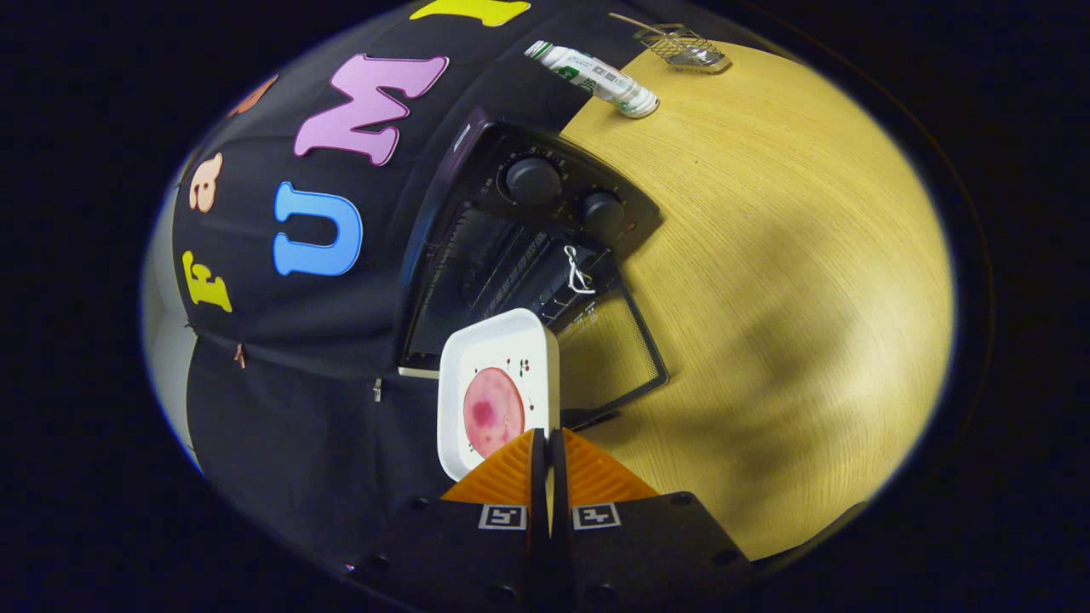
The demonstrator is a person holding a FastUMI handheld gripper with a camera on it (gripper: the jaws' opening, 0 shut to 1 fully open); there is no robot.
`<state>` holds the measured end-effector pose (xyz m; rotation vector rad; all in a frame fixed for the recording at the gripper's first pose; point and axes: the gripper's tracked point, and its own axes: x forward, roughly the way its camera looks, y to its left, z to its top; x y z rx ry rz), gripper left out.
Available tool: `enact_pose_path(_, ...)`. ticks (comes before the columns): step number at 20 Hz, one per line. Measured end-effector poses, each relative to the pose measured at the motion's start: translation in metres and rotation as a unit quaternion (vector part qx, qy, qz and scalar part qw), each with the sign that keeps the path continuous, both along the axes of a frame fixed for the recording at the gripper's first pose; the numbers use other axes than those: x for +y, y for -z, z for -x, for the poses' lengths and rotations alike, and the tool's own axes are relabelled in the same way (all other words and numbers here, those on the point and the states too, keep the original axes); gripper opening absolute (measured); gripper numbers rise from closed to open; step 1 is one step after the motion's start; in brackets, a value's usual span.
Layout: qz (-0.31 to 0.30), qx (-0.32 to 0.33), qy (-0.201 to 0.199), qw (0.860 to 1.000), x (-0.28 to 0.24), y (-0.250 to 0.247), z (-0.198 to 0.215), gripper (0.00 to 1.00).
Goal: Open the toaster oven, put the food inside, and close the toaster oven door.
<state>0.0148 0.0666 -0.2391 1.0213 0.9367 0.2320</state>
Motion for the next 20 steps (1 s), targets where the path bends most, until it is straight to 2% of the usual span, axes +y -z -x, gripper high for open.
enact_pose_path(5, 0.017, -0.005, 0.032, 0.999, 0.028, 0.016, -0.033, 0.05)
enact_pose_path(11, -0.012, -0.025, 0.084, 0.996, 0.066, 0.017, -0.079, 0.05)
enact_pose_path(16, -0.025, -0.017, 0.166, 0.986, 0.066, 0.019, -0.118, 0.05)
enact_pose_path(20, -0.009, -0.017, 0.221, 0.975, 0.051, 0.022, -0.143, 0.05)
